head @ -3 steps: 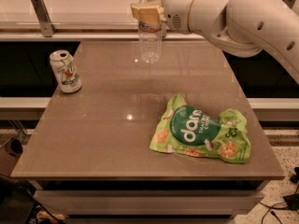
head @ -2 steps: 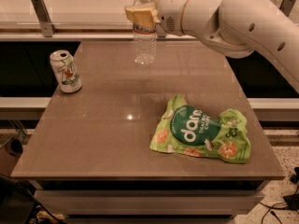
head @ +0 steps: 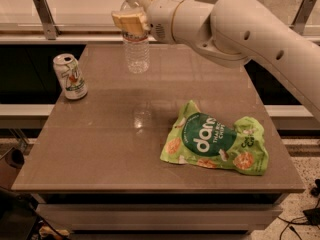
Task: Move water bottle near 7up can
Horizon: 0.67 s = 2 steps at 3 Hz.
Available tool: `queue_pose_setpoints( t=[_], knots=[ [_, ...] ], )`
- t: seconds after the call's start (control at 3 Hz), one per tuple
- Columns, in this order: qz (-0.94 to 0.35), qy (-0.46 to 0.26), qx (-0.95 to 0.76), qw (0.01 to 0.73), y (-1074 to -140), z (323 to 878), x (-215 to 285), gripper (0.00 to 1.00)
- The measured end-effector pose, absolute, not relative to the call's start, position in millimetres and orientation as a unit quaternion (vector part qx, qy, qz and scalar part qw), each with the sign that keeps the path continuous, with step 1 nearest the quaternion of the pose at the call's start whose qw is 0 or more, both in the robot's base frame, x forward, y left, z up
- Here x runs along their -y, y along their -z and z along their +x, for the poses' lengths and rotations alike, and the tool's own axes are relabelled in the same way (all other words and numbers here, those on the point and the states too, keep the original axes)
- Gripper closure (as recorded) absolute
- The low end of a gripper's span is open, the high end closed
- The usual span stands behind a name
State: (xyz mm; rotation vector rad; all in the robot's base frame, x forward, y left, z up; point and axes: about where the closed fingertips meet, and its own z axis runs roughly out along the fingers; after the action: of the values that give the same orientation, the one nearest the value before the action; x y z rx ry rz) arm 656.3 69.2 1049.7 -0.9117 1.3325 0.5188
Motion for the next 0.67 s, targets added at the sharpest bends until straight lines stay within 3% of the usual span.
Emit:
queue_pose_setpoints(
  t=[0.67],
  knots=[
    [-0.417, -0.240, -0.588, 0.650, -1031, 639, -125, 1.00]
  ],
)
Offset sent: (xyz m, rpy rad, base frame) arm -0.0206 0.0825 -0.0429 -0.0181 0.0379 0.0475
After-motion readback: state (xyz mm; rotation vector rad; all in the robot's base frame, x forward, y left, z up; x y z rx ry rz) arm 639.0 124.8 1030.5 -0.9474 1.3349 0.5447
